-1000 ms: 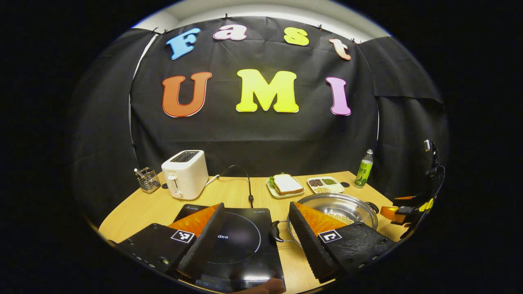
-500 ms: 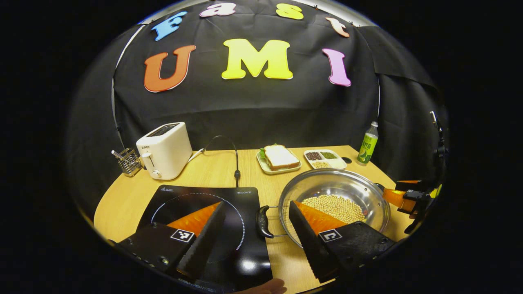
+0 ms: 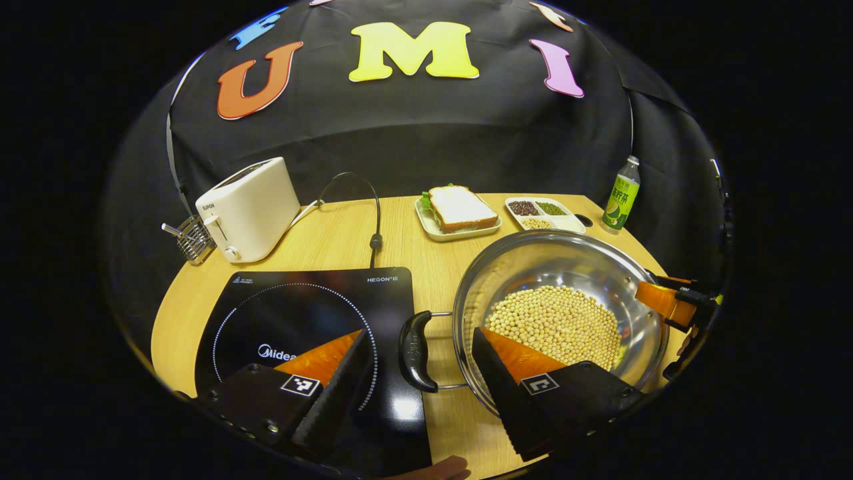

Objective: First push the handle of the pot to place it horizontally, then grasp the pot with both hands and set it on the induction cooktop.

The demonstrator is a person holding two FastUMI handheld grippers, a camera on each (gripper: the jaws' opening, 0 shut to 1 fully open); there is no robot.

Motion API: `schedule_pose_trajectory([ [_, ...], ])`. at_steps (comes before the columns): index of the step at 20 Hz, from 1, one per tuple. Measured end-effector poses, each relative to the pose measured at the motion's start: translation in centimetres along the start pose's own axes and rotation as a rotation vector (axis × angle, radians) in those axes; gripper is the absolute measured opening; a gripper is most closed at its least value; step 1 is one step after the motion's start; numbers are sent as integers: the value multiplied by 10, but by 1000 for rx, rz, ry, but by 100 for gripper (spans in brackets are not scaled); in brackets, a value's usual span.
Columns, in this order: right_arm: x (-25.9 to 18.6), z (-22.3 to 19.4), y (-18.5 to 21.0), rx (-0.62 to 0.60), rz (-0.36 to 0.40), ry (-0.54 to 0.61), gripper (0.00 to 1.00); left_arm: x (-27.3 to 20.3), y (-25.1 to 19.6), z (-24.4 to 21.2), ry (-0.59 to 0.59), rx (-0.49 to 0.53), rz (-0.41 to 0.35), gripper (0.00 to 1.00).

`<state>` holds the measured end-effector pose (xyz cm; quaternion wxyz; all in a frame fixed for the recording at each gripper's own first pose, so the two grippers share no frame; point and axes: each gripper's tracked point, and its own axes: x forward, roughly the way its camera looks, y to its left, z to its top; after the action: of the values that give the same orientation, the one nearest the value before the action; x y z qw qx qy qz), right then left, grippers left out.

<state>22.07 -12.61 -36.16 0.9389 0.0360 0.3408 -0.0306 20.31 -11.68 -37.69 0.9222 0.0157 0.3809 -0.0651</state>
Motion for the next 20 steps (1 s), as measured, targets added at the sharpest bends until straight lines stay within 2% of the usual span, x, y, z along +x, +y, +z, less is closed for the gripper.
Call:
schedule_pose_trajectory([
  [3, -1, -2, 2, 7, 12, 1, 70, 8, -8, -6, 27, -30, -31, 90],
  [4, -2, -1, 1, -1, 8, 2, 67, 10, -8, -9, 36, -36, -36, 85],
  [7, -2, -2, 2, -4, 2, 2, 68, 13, -10, -7, 27, -5, -31, 79],
  [8, -1, -3, 1, -4, 1, 2, 67, 13, -14, -8, 24, -8, -43, 86],
  [9, -2, -2, 2, -9, 0, 2, 66, 12, -14, -8, 24, -15, -38, 71],
  [11, -4, -3, 1, -12, -7, 4, 66, 10, -13, -8, 22, -34, -40, 72],
  [12, -5, -4, 0, -15, -14, 4, 65, 13, -14, -8, 23, -32, -42, 60],
  [19, -24, -10, 1, 13, -33, 27, 63, -2, -16, -13, 32, -16, -50, 55],
  [20, -29, -9, 2, 13, -33, 23, 64, -6, -14, -10, 23, -11, -51, 65],
])
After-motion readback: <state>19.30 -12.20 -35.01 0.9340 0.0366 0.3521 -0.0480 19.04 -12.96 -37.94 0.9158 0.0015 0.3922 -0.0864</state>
